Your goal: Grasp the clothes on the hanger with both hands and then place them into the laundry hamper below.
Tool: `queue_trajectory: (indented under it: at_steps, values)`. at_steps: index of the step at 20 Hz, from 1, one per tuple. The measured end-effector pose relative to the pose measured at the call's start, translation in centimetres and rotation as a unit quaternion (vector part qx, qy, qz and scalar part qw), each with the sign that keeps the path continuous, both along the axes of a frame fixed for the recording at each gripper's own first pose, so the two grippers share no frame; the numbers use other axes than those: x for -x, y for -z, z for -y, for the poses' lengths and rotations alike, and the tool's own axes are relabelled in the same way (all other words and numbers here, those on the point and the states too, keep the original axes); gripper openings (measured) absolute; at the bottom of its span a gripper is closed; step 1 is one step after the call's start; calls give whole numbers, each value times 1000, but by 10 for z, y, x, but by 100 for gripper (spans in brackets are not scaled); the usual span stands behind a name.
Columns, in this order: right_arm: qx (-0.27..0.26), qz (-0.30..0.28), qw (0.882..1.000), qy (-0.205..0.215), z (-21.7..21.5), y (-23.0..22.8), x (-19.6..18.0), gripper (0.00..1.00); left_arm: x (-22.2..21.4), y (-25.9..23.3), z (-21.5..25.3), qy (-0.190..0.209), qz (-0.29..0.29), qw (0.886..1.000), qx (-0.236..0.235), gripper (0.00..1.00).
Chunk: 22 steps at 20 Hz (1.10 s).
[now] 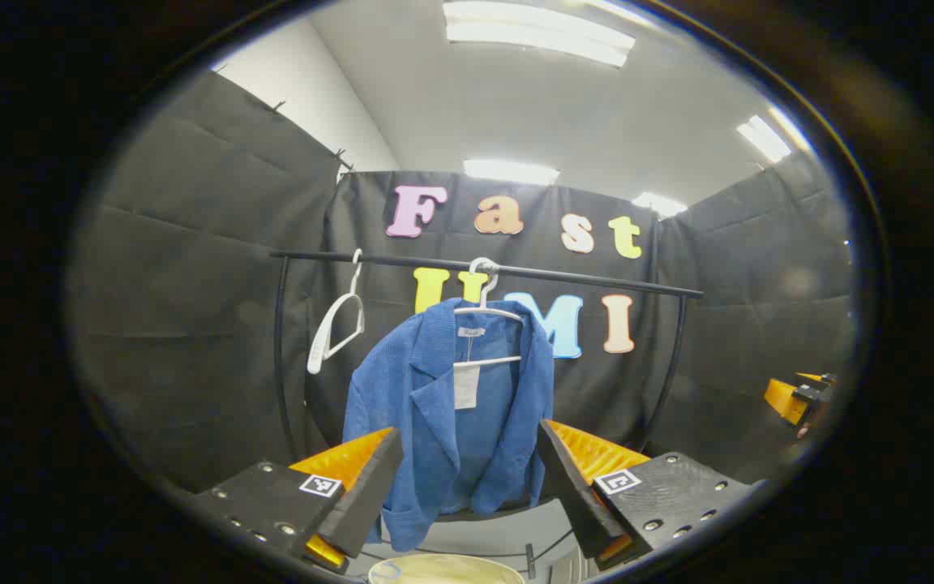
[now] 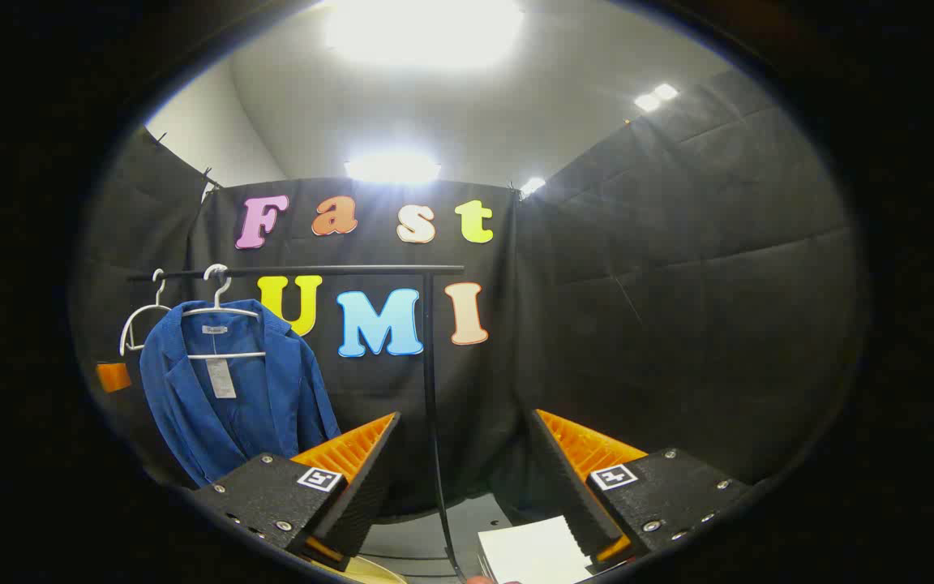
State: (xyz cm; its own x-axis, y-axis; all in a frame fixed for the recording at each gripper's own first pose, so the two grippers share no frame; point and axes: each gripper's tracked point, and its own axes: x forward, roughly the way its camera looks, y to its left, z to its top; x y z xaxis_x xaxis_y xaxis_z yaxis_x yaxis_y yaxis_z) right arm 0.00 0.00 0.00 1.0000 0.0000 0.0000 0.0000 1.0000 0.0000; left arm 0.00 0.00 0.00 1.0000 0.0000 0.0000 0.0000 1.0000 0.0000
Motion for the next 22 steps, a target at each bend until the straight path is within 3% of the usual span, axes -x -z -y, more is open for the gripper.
queue_trajectory:
  at_steps: [12,22]
  values:
    - [-6,-2,1000,-5,1,3,0,95,-1,9,-2,10,1,1000,-3,96]
    - [-7,-5,999,-35,-16,-3,8,95,7,9,-12,1,-2,1000,-2,95]
